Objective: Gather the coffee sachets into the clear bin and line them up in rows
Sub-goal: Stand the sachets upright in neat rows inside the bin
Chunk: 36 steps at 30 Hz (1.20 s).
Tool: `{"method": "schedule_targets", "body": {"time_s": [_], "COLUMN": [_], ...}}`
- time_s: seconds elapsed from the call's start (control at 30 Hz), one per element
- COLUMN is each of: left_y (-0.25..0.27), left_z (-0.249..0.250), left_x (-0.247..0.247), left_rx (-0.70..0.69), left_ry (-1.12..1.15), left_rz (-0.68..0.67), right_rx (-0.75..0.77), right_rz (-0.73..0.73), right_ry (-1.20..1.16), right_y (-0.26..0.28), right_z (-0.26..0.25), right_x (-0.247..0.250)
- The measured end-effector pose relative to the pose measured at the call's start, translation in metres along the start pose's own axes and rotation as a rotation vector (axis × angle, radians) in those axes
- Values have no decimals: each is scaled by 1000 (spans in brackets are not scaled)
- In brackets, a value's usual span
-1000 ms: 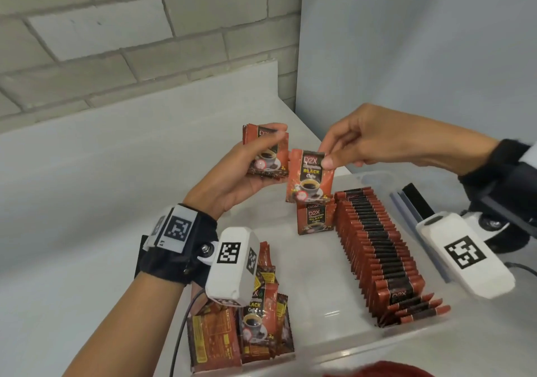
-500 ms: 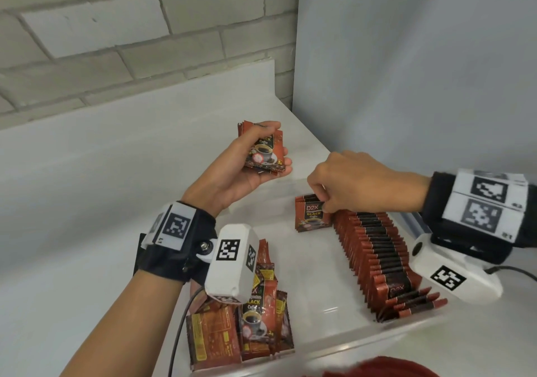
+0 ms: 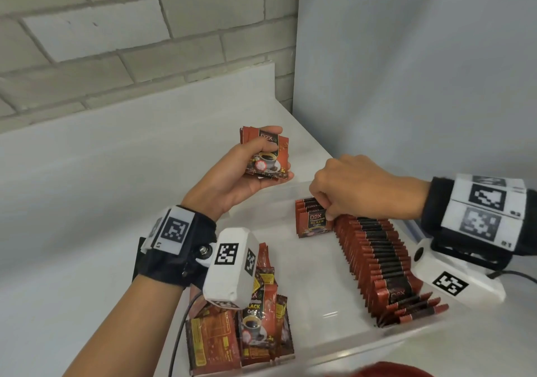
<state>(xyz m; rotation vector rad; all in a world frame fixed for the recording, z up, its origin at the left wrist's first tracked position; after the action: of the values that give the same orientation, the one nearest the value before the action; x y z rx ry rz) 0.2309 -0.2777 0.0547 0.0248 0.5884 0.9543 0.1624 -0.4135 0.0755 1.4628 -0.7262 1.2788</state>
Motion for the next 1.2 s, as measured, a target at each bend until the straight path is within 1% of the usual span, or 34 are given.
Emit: {"method": "schedule_targets", "body": {"time_s": [0.17,0.27,0.4,0.47,0.57,0.6,0.67,0.8,0.93,1.07,1.2], "left_y": [0,0,1,2,3,3,3,3,4,4,4], "left_z": [0,1,2,1,1,1,-1,-3,-4,-4,1], "left_x": [-1,-1,-3,-3,-3,-4,-4,-6,-5,-5,-3], "left_rx": [-23,-30,-32,-34,-35,-34,-34,-16,0,-11,-30], "left_ry": [-83,-104,-118,-126,-151,-164,-189,-219,-269,-295,-259], "left_rz": [-16,-21,-36,-44,-55,-61,-69,-83,-83,-41,32], "right_rx": [-10,-12,-58,-99,-181,-187,-159,-99,-108,-145,-150], "right_rz": [2,-22,-55,5,121,145,151,109,112,120,35], "right_ry": [-41,-145,-482,-654,-995,-1084,-1180,-1204,-1184,-1057,-938], "right_y": [-1,1,3,1,-1,-2,-4,-6,-9,-10,-3], "right_z": [3,8,24,37,51,52,50,40,38,45,51], "right_x": [0,2,20,32,43,44,45,45,44,42,36]}}
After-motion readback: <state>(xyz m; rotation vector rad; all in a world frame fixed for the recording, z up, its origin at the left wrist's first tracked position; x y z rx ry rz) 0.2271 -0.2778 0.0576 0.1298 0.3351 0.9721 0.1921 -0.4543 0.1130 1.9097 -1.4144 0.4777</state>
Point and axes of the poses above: each hand's wrist, its own y-axis away from the middle knuckle, its own x-axis out of the back of the hand, z = x × y, the point moved 4 cm from there along -y, towards the middle knuckle, and after that the axes turned 2 degrees about x, right-handed, at the moved point
